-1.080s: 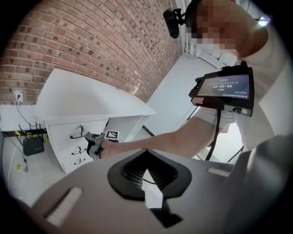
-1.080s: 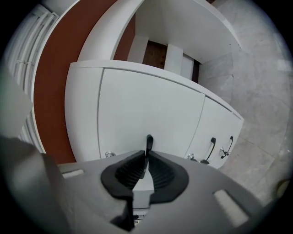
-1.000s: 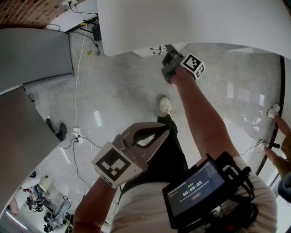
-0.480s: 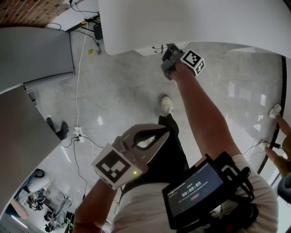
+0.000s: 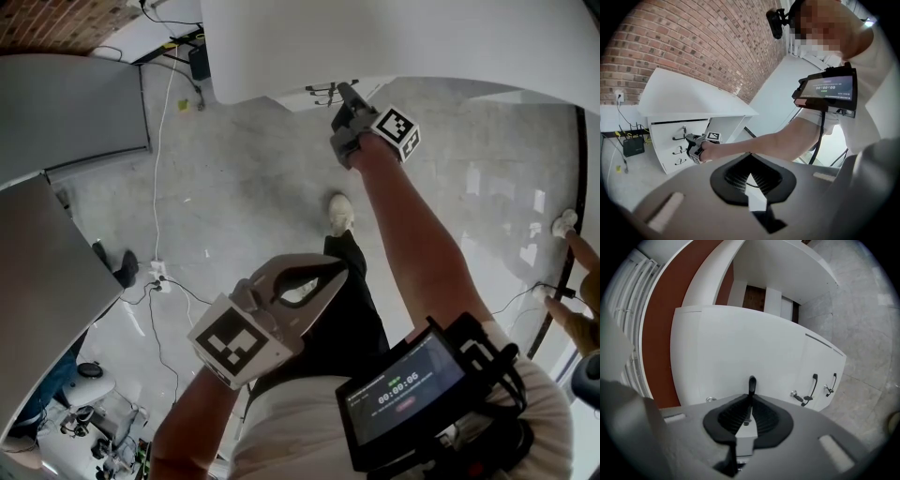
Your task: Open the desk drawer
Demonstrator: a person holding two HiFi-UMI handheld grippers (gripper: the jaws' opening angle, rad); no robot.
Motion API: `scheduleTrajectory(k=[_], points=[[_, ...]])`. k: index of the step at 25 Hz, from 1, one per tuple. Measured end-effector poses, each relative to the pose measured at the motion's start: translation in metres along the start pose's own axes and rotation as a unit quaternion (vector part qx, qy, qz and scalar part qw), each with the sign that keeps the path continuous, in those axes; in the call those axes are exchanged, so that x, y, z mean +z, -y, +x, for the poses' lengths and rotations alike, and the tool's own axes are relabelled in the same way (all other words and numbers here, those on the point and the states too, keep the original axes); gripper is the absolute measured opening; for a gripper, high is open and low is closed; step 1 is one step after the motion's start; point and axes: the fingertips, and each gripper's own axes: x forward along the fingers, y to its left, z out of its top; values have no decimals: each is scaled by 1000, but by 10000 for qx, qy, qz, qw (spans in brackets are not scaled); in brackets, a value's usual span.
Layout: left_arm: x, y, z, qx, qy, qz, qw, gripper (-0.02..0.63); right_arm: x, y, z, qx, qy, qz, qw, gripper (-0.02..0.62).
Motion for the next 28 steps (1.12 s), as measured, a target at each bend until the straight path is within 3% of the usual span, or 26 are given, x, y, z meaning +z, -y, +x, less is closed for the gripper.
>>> scheduleTrajectory(k=[10, 16, 28], points=[[1, 12, -10, -116, 39, 52, 9999, 6, -19, 6, -34, -153, 0, 43, 9999, 28], [-16, 40, -14, -179, 41, 149, 9997, 6, -31, 11, -72, -171, 6, 28, 9998, 29], [-21, 42, -20, -158, 63, 106, 9998, 6, -35, 22, -81, -327, -111, 26, 9994, 29]])
